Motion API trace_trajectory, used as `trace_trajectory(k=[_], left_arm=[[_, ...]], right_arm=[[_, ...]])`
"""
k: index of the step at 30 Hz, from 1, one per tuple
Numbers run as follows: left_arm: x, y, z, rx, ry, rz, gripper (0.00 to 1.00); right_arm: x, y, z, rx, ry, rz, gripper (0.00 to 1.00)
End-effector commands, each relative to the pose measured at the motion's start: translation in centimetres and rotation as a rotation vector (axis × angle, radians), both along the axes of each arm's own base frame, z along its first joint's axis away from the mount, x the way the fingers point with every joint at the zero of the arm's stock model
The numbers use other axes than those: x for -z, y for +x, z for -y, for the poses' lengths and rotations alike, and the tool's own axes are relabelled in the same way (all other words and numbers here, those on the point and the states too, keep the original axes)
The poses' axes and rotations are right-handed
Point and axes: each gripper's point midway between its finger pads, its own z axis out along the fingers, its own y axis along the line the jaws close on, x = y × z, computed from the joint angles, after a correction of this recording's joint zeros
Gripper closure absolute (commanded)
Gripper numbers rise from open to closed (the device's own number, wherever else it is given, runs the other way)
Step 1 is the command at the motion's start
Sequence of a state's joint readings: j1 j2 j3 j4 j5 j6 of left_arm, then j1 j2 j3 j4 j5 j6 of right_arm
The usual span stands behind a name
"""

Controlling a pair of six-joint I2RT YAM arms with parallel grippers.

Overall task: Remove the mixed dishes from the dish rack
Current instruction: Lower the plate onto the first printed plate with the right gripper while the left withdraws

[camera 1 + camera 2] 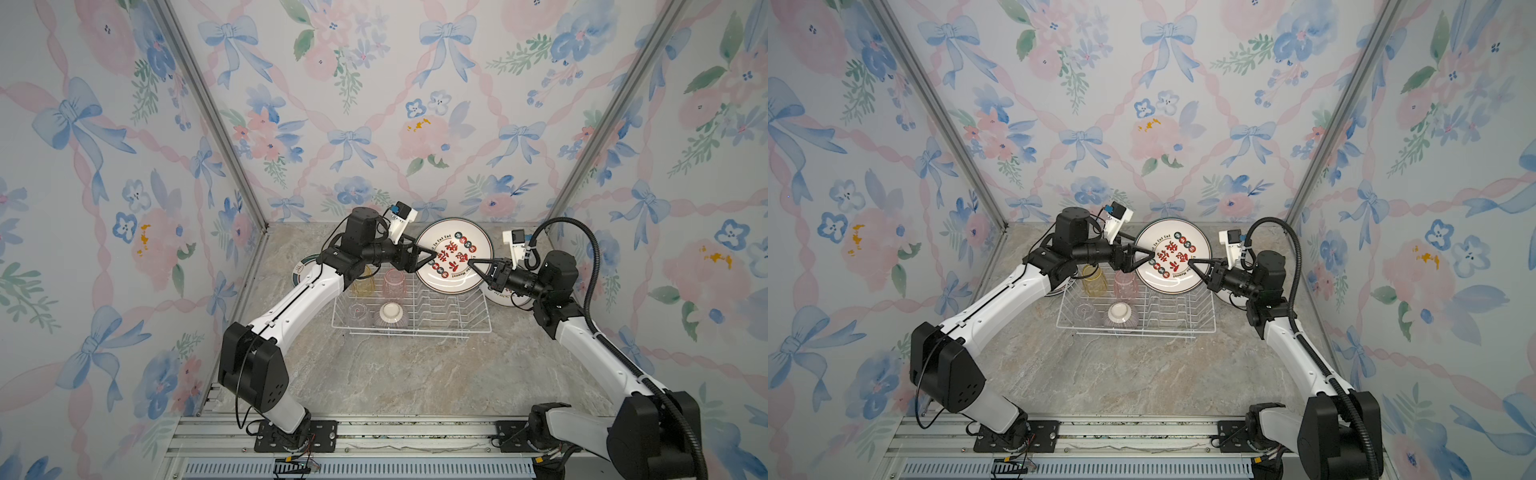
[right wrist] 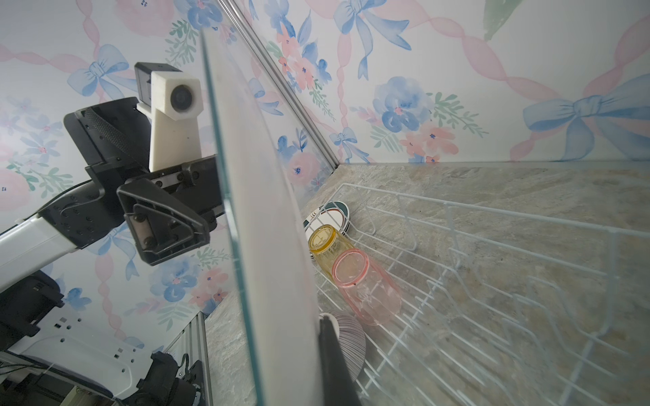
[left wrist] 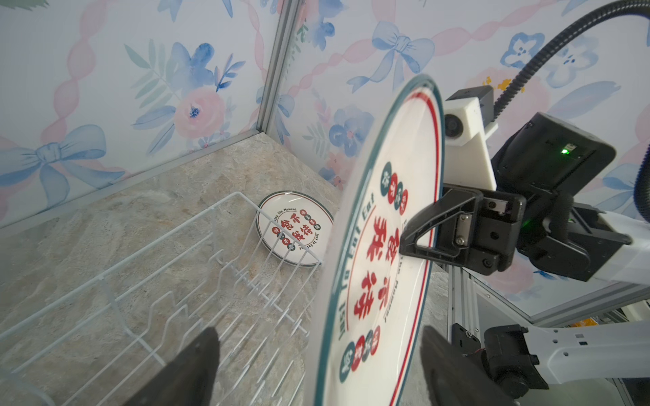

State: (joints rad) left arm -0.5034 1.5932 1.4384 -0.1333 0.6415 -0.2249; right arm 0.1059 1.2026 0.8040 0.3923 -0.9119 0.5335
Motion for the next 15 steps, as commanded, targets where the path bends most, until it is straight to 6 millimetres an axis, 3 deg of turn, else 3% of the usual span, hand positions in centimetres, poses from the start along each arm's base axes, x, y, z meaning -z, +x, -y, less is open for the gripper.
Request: trace_trajectory(k=[1, 6, 10, 15], left_arm=[[-0.4, 0.8, -1.3, -0.073, 0.024, 0.053, 0.02], [-1.2, 1.5, -3.7, -0.205, 0.071, 0.128, 0.02], [0.1, 1.8, -5.6, -0.307, 0.138, 0.156, 0.02], [1.9, 1.4, -7.4, -0.424, 0.206, 0.190, 0.02]], right_arm=[[-3.8, 0.4, 0.2, 0.013, 0.022, 0.075, 1.00], [-2.7, 2.5, 3.5, 0.197, -0.069, -0.030, 1.00], [-1.8, 3.7, 8.8, 0.377, -0.046, -0.147, 1.00], [1.7, 3.8, 16.3, 0.608, -0.007, -0.306, 1.00]])
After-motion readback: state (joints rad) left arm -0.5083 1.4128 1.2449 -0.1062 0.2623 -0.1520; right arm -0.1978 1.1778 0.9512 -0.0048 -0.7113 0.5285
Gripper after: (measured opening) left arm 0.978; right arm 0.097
